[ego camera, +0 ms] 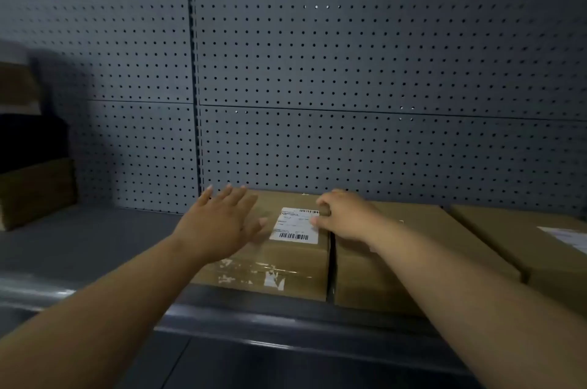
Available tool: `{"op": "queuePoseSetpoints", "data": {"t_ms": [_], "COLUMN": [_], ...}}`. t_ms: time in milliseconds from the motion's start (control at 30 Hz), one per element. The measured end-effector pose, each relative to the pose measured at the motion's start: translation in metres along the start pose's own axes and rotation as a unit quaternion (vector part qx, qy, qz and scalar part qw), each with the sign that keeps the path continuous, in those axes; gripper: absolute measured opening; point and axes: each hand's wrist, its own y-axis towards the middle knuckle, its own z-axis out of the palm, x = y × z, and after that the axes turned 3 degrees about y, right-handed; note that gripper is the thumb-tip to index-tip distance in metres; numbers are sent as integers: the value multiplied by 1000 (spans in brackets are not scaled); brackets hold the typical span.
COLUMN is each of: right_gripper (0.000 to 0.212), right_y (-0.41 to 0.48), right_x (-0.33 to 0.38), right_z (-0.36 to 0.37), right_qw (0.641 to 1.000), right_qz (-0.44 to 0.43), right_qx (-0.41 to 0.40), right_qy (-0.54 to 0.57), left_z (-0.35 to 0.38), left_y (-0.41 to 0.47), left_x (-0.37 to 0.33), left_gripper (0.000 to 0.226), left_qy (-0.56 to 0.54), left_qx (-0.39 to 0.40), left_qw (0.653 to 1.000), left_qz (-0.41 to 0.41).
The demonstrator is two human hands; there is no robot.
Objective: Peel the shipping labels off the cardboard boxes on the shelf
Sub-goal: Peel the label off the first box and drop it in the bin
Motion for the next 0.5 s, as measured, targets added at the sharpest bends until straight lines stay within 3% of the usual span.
{"op": "queuePoseSetpoints", "data": {"t_ms": [233,500], "right_gripper": [40,30], "right_y": [41,81], "right_x": [-4,-17], "right_z": [9,24], "right_qw": [999,992], "right_qz": [46,123], "right_qx": [20,23], "right_qy": [4,8], "left_z": [9,15], "left_y": [34,59], "left_x": [9,20], "left_gripper": [60,56], "left_qy": [-5,-83], "left_qx": [46,107], "left_qw": [998,987], "left_qz": [37,90]}}
